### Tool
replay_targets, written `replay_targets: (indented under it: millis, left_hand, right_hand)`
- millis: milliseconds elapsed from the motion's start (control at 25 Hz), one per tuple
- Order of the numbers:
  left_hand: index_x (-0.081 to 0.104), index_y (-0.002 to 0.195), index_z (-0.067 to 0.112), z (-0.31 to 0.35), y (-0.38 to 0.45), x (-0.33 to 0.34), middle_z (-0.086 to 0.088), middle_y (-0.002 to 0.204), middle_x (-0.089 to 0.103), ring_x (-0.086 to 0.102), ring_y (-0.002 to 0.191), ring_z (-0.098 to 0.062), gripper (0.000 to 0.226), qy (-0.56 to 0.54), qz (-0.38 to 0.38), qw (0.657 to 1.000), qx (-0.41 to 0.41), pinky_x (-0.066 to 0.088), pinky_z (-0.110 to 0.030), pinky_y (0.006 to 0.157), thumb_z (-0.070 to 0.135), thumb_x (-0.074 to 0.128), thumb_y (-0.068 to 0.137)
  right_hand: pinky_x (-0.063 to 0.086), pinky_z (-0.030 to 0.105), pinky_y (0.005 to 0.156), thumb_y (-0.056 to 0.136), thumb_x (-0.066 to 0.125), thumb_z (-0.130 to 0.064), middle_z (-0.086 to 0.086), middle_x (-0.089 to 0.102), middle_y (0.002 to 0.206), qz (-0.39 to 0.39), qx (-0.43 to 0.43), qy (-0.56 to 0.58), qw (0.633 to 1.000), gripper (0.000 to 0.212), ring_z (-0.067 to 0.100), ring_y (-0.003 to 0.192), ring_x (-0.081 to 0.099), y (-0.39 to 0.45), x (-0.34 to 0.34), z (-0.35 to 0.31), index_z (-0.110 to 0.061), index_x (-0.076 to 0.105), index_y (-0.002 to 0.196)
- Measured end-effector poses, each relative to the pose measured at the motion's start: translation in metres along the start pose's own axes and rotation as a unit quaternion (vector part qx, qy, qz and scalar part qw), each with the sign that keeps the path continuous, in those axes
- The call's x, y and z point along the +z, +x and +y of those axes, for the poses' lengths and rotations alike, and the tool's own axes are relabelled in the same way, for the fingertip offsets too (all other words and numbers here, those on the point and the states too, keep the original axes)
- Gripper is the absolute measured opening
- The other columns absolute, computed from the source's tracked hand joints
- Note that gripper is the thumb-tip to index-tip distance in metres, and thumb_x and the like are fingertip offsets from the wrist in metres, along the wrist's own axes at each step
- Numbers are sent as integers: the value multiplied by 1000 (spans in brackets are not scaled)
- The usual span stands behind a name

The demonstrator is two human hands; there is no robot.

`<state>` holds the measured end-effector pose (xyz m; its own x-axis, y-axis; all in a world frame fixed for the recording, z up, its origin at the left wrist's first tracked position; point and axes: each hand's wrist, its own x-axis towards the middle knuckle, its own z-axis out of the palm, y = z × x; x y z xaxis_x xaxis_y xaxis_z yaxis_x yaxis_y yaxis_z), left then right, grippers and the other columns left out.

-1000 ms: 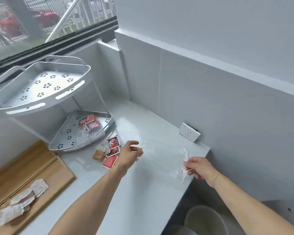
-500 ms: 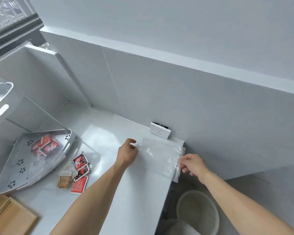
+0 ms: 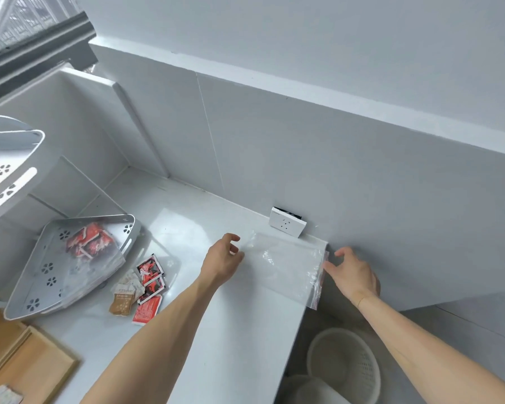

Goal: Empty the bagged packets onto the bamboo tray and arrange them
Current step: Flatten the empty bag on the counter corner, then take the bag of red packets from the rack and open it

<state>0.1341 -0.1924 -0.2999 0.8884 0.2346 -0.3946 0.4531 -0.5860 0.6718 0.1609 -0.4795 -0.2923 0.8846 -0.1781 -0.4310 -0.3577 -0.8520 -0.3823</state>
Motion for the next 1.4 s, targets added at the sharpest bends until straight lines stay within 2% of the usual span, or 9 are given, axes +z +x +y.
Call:
replay_targets:
  millis: [160, 280, 440, 680, 800, 920, 1160, 1280, 1400]
  left_hand:
    - [54, 124, 26, -17, -22, -27, 4, 110, 62, 61, 92, -16, 37, 37, 32, 999, 4, 55, -38, 81, 30, 59, 88]
    - [54, 125, 25, -37, -48, -54, 5, 112, 61, 58, 94, -15, 36, 76, 60, 995, 7, 51, -36, 87, 32, 60, 90]
    - [56, 122, 29, -71, -89, -94, 9, 111, 60, 59, 101, -14, 36, 82, 124, 988, -49, 50, -36, 88, 36, 59, 86]
    - [55, 127, 25, -124, -148, -145, 4, 121, 61, 59, 106, -18, 41, 89, 194, 968, -131, 51, -36, 86, 41, 61, 89]
    - [56, 128, 20, -147, -164, -161, -2, 123, 60, 58, 107, -20, 40, 79, 209, 962, -159, 46, -29, 77, 33, 63, 91]
    - [57, 128, 23, -164, -165, -174, 1, 124, 60, 58, 109, -18, 40, 120, 221, 951, -181, 40, -26, 72, 34, 64, 90]
    - [52, 129, 24, -188, -138, -184, -1, 125, 55, 51, 117, -22, 44, 232, 233, 934, -139, 50, -38, 86, 35, 66, 90]
    - [52, 127, 22, -199, -119, -185, -2, 125, 53, 50, 115, -24, 43, 272, 230, 928, -110, 48, -38, 88, 34, 67, 88]
    - [55, 119, 19, -208, -106, -185, -3, 120, 53, 51, 110, -24, 34, 286, 233, 925, -94, 47, -37, 85, 31, 65, 89]
  right_hand:
    - [45, 30, 80, 91, 52, -45, -9, 68, 102, -10, -170, -121, 978, 24, 19, 98, 64, -11, -8, -32, -28, 59, 107]
    - [45, 29, 85, 93, 51, -48, -11, 66, 111, -54, -299, -186, 934, 29, 14, 106, 61, -16, 6, -72, -30, 62, 113]
    - [45, 31, 87, 94, 50, -49, -10, 65, 117, -96, -422, -222, 874, 35, 13, 111, 59, -28, 35, -136, -30, 61, 121]
    - [45, 35, 92, 93, 52, -47, -5, 63, 121, -130, -528, -257, 799, 40, 18, 114, 58, -58, 80, -226, -29, 57, 128]
    - [45, 37, 92, 92, 54, -46, -3, 64, 122, -119, -578, -258, 765, 40, 21, 115, 58, -77, 104, -264, -30, 57, 129]
    - [46, 39, 88, 94, 52, -44, -2, 64, 121, -98, -618, -266, 733, 39, 24, 113, 58, -91, 126, -295, -29, 57, 129]
    - [42, 38, 91, 92, 57, -39, -3, 60, 132, -61, -669, -292, 680, 41, 24, 119, 52, -94, 165, -327, -30, 55, 132]
    - [42, 37, 89, 90, 62, -38, -2, 61, 127, -34, -697, -315, 643, 40, 25, 115, 54, -88, 180, -336, -27, 58, 128]
    - [46, 39, 80, 83, 73, -32, 1, 66, 113, -1, -712, -312, 629, 32, 28, 102, 59, -83, 190, -342, -23, 66, 113]
